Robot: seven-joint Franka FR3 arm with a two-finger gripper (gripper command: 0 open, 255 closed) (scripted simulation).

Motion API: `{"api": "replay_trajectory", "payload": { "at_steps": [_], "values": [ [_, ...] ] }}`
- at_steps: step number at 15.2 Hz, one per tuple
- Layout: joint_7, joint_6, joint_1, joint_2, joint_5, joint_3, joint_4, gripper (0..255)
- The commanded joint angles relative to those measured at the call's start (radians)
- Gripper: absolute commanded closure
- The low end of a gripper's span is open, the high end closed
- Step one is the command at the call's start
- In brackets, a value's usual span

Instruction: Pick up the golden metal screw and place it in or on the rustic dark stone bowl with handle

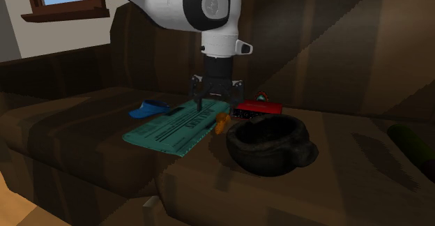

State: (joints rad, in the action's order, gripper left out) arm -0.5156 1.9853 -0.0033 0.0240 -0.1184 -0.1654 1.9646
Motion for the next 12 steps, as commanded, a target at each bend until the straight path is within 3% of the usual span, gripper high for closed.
{"api": "replay_trajectory", "payload": {
  "at_steps": [1,12],
  "values": [
    [-0.039,0.007,-0.006,-0.064,-0.039,-0.008,-0.068,0],
    [-0.047,0.101,-0.002,-0.097,-0.052,-0.001,-0.006,0]
  ]
}}
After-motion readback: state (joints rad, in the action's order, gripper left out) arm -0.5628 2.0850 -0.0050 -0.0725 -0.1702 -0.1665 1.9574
